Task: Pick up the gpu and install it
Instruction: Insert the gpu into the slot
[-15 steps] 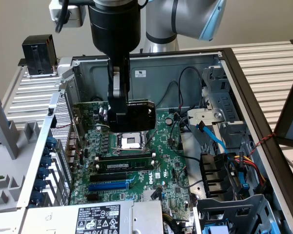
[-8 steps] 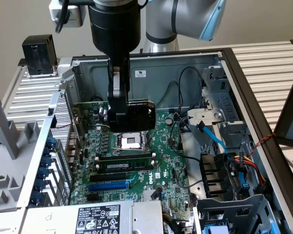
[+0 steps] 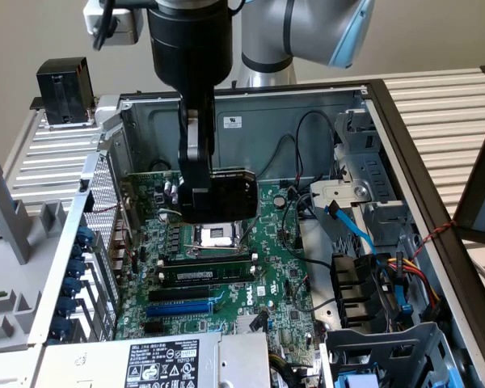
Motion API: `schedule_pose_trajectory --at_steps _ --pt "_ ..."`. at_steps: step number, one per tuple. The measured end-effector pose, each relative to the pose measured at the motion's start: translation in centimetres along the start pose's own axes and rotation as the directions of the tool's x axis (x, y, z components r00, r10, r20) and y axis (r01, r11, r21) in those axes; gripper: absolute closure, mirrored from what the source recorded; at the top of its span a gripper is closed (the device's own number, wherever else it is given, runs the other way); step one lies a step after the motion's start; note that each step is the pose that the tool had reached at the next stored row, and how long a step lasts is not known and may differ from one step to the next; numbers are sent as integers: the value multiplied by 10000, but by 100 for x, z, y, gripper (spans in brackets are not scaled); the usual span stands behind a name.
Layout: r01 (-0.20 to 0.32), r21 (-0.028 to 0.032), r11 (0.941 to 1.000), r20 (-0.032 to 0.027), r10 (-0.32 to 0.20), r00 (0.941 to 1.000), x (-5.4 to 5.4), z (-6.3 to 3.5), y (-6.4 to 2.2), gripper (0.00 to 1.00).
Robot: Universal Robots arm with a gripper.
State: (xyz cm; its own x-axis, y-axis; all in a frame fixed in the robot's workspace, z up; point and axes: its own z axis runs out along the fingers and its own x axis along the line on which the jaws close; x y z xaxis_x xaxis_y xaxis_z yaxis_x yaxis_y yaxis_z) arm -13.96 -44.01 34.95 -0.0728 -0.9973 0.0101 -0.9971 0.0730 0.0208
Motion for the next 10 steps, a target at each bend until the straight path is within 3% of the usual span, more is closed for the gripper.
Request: schedule_pose_trajectory --at_steps 10 --pt "1 3 10000 -39 -1 10000 -28 184 114 73"
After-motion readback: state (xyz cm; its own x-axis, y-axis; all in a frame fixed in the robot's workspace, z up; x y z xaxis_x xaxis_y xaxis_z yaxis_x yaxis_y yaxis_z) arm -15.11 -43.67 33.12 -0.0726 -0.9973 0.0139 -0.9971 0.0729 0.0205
